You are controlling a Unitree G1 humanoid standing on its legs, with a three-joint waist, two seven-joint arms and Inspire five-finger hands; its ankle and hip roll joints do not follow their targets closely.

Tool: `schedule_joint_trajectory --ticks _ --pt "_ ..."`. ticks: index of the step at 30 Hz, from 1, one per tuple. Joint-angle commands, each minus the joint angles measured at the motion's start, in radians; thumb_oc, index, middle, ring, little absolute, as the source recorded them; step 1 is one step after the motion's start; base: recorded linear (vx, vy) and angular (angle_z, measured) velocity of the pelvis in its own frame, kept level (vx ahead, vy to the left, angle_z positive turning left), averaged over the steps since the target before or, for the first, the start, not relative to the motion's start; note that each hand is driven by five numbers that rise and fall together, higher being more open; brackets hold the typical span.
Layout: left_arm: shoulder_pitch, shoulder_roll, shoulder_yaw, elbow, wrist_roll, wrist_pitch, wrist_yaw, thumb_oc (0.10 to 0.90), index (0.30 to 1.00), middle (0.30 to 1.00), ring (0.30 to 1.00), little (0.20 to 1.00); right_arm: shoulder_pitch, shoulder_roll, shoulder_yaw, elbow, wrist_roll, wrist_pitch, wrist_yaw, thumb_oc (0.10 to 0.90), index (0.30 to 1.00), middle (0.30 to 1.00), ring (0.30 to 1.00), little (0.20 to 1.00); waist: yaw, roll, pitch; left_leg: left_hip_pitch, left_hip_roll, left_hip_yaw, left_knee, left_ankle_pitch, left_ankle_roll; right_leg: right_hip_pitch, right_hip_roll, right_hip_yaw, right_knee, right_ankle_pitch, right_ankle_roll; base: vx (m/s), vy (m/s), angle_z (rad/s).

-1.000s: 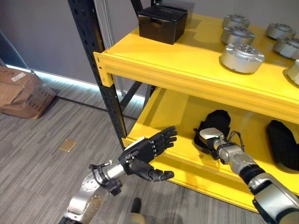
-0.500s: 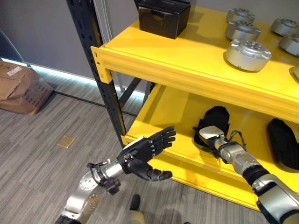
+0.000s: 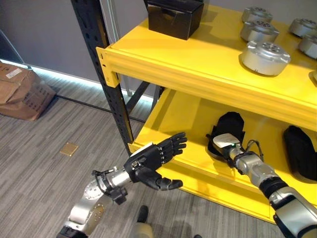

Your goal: Move parts from the plastic box to the shelf.

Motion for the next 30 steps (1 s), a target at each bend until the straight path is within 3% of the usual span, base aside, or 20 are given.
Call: schedule_joint_trajectory --ticks 1,11,30 --pt "-0.116 -0.016 0.057 -0.104 -0.084 -0.071 -0.015 0.9 1.0 1.0 1.0 1.0 0.079 -0.142 0.06 0.115 -0.04 0.051 0.024 0.9 1.0 1.0 1.0 1.0 -0.006 0.026 0.039 0.043 0.056 0.067 0.022 -0.089 0.004 -0.043 -0.017 0.042 0.098 -0.052 -0.022 0.0 0.0 0.0" --pt "-0.107 -0.012 0.065 -0.107 -0.087 -0.075 -0.017 0.9 1.0 1.0 1.0 1.0 0.107 -0.161 0.014 0.124 0.021 0.08 0.019 0.9 1.0 1.0 1.0 1.0 -0.02 0.034 0.04 0.044 0.057 0.067 0.029 -0.093 0.004 -0.048 -0.018 0.05 0.111 -0.062 -0.027 0.0 0.0 0.0" --pt "-0.108 -0.008 0.061 -0.112 -0.095 -0.08 -0.007 0.9 1.0 1.0 1.0 1.0 0.103 -0.166 -0.003 0.105 0.013 0.093 -0.007 0.9 1.0 1.0 1.0 1.0 -0.032 0.046 0.043 0.043 0.054 0.072 0.037 -0.097 0.005 -0.056 -0.022 0.056 0.124 -0.066 -0.028 0.0 0.0 0.0"
